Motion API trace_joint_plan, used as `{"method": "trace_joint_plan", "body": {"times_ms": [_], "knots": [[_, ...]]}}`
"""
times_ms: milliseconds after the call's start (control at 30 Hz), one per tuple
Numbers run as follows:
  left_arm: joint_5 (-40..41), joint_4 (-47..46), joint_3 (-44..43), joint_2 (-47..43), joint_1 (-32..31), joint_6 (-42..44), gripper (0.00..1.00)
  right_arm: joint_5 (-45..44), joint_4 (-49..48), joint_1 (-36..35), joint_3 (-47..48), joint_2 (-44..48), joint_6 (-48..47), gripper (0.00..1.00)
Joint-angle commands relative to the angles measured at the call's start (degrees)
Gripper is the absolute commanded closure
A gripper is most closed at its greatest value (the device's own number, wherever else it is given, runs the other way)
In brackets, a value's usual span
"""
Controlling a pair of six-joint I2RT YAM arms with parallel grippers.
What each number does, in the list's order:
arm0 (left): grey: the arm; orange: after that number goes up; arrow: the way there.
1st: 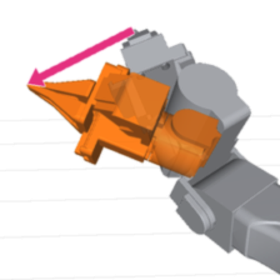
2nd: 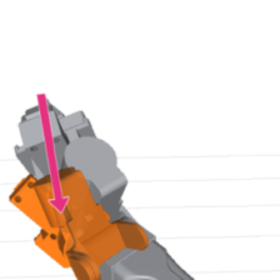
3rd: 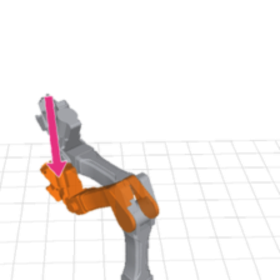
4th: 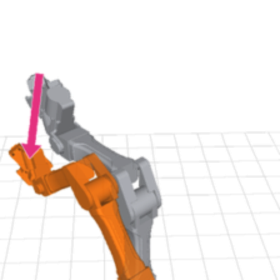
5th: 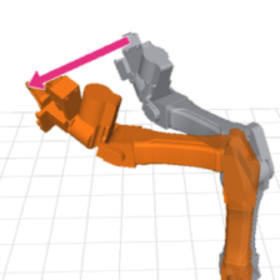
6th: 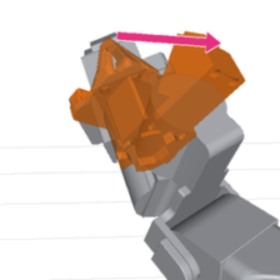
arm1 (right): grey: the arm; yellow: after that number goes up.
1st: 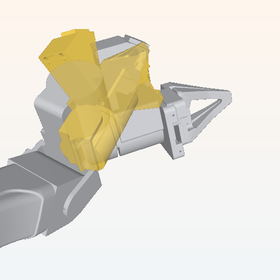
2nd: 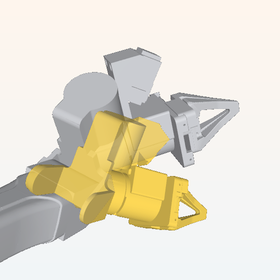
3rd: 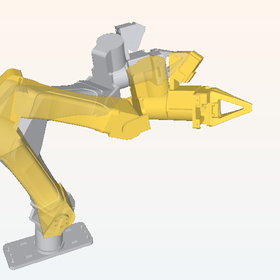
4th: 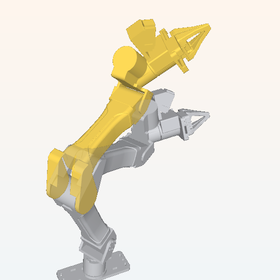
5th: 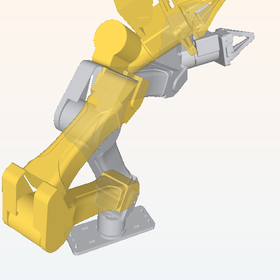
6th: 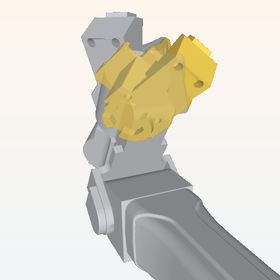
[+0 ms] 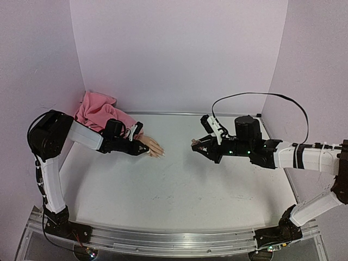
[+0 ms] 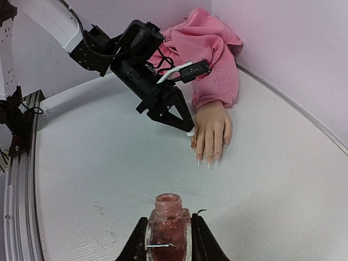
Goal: Paint the nails
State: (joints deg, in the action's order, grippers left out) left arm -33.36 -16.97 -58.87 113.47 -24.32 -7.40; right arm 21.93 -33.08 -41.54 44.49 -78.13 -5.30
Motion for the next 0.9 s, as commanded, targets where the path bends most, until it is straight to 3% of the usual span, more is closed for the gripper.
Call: {"method": "trace_joint_plan", "body": {"times_ms": [0,867], "knots": [[-0.92,-1.19,-2.65,0.10,-0.16,0.36,1.00,1.51,-3.57,0.02,1.92,-0.18,0.55,1.00],[-0.40,1.24,-3.72,-0.02,-2.01,2.87,1.00,1.51,-3.57,-0.04,1.83,-0.10,0.62,1.00]]}}
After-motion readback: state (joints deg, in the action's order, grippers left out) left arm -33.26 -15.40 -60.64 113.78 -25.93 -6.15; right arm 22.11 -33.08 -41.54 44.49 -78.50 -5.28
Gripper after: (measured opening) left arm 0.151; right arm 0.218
